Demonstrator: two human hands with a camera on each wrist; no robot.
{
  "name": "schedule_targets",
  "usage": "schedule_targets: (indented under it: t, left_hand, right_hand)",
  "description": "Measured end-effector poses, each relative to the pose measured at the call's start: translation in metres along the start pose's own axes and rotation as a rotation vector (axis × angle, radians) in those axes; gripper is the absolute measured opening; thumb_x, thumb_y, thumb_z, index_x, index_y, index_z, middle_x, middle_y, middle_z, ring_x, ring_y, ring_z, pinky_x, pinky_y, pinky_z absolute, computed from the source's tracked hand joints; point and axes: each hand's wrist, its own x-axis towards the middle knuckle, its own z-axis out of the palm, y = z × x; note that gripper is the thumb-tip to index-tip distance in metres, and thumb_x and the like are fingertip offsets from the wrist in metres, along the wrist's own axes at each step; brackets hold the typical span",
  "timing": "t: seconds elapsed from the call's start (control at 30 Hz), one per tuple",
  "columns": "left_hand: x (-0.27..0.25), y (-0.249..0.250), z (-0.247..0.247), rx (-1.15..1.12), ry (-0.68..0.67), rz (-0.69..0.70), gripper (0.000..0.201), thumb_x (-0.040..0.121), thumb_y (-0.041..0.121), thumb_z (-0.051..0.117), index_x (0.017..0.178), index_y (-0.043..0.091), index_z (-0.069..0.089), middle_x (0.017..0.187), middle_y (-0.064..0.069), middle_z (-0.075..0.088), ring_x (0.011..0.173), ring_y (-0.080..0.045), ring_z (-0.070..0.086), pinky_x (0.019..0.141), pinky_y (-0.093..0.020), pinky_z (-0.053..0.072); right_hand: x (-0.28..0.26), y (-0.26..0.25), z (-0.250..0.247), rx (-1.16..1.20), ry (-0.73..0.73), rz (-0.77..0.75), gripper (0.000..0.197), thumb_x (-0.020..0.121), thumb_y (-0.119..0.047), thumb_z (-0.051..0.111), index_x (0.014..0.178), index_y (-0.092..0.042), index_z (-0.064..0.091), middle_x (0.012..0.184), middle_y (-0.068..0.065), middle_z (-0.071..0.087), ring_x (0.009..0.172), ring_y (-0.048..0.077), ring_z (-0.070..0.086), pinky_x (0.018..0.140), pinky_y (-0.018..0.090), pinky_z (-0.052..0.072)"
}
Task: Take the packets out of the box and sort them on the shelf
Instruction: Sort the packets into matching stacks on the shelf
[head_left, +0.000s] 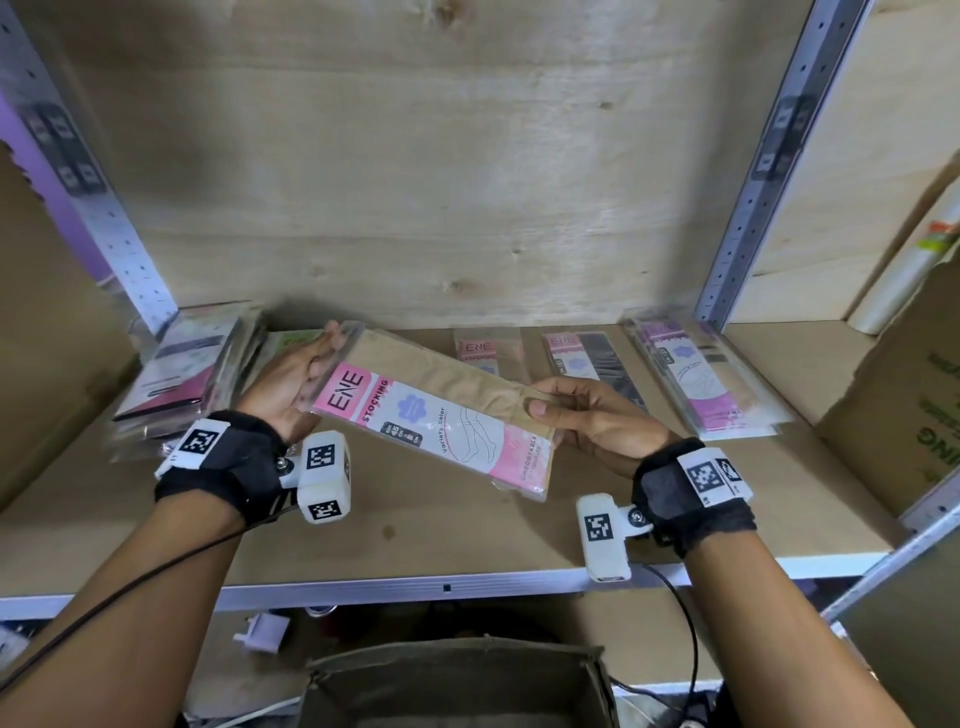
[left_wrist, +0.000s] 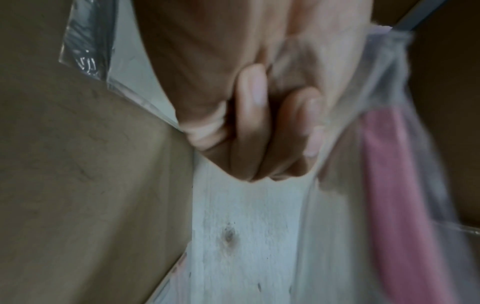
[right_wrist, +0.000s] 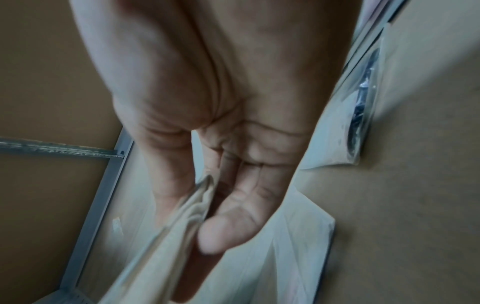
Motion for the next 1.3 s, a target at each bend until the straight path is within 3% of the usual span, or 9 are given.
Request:
schedule_targets:
  t: [0.1, 0.23, 0.33, 0.47, 0.6, 0.7, 1.0, 1.17, 1.3]
  left_hand:
    - [0.001, -0.004, 0.001, -0.03, 0.122, -0.01, 0.024, 0.102, 0.04, 0.049, 0.098, 0.022, 0.065, 0.066, 0.009, 0.064, 0.04, -0.004, 0.051, 0.037, -0.016, 0.043]
    - [0.004, -0.007, -0.004, -0.103, 0.222, -0.034, 0.041, 0.1, 0.053, 0.043, 0.099, 0.017, 0.064, 0.078, -0.001, 0.07, 0.055, -0.009, 0.059, 0.043, -0.017, 0.046]
    - [0.003, -0.012, 0.001, -0.02, 0.127, -0.131, 0.068, 0.097, 0.067, 0.033, 0.104, 0.01, 0.07, 0.083, -0.006, 0.077, 0.059, -0.011, 0.067, 0.049, -0.017, 0.053]
    - [-0.003, -0.026, 0.023, 0.189, -0.116, -0.228, 0.071, 0.082, 0.072, 0.057, 0.116, 0.011, 0.07, 0.108, -0.013, 0.076, 0.088, -0.023, 0.075, 0.068, -0.026, 0.06]
    - [-0.01, -0.04, 0.054, 0.234, -0.281, -0.274, 0.062, 0.073, 0.054, 0.082, 0.114, 0.009, 0.069, 0.106, -0.019, 0.074, 0.095, -0.031, 0.074, 0.075, -0.031, 0.061]
    - [-0.01, -0.044, 0.068, 0.24, -0.314, -0.21, 0.047, 0.079, 0.035, 0.082, 0.116, 0.009, 0.069, 0.106, -0.018, 0.075, 0.09, -0.025, 0.074, 0.072, -0.027, 0.06]
    - [0.0, -0.051, 0.078, 0.274, -0.172, -0.129, 0.04, 0.082, 0.016, 0.079, 0.117, 0.002, 0.065, 0.106, -0.018, 0.075, 0.081, -0.02, 0.074, 0.063, -0.023, 0.058]
    - [0.009, -0.055, 0.087, 0.31, -0.135, -0.094, 0.038, 0.086, 0.011, 0.075, 0.122, 0.008, 0.066, 0.11, -0.017, 0.073, 0.088, -0.02, 0.074, 0.07, -0.023, 0.058]
    - [0.015, -0.058, 0.094, 0.328, -0.11, -0.07, 0.039, 0.086, 0.006, 0.074, 0.124, 0.004, 0.065, 0.112, -0.02, 0.072, 0.092, -0.023, 0.071, 0.075, -0.024, 0.06]
  right_hand:
    - [0.0, -0.003, -0.002, 0.048, 0.015, 0.007, 0.025, 0.093, -0.004, 0.058, 0.117, 0.002, 0.061, 0.105, 0.017, 0.066, 0.097, 0.03, 0.059, 0.08, 0.036, 0.046]
    - [0.002, -0.006, -0.007, 0.107, 0.113, 0.029, 0.026, 0.091, -0.007, 0.061, 0.116, 0.001, 0.063, 0.099, 0.015, 0.069, 0.083, 0.024, 0.063, 0.069, 0.027, 0.052]
    - [0.006, -0.004, -0.005, 0.209, 0.178, 0.036, 0.012, 0.09, -0.004, 0.062, 0.101, -0.008, 0.067, 0.089, 0.014, 0.07, 0.071, 0.021, 0.063, 0.061, 0.026, 0.057]
    - [0.018, 0.001, 0.006, 0.298, 0.229, 0.065, 0.016, 0.089, 0.001, 0.064, 0.103, -0.005, 0.058, 0.089, 0.011, 0.068, 0.073, 0.019, 0.066, 0.074, 0.036, 0.062]
    - [0.028, 0.005, 0.021, 0.305, 0.275, 0.108, 0.03, 0.085, 0.009, 0.064, 0.107, -0.006, 0.05, 0.099, 0.016, 0.064, 0.073, 0.021, 0.07, 0.067, 0.035, 0.063]
    - [0.034, 0.011, 0.029, 0.261, 0.293, 0.143, 0.039, 0.082, 0.014, 0.062, 0.11, -0.009, 0.047, 0.106, 0.019, 0.061, 0.082, 0.029, 0.065, 0.07, 0.043, 0.06]
    - [0.037, 0.013, 0.014, 0.015, 0.307, 0.191, 0.042, 0.079, 0.014, 0.069, 0.111, -0.004, 0.049, 0.107, 0.022, 0.059, 0.087, 0.035, 0.063, 0.065, 0.039, 0.058]
    - [0.041, 0.011, 0.001, -0.131, 0.361, 0.209, 0.048, 0.08, 0.013, 0.067, 0.123, 0.002, 0.05, 0.101, 0.02, 0.055, 0.087, 0.038, 0.063, 0.087, 0.052, 0.056]
    - [0.043, 0.01, -0.006, -0.193, 0.379, 0.247, 0.059, 0.078, 0.012, 0.07, 0.131, -0.003, 0.048, 0.1, 0.014, 0.055, 0.082, 0.03, 0.063, 0.068, 0.034, 0.059]
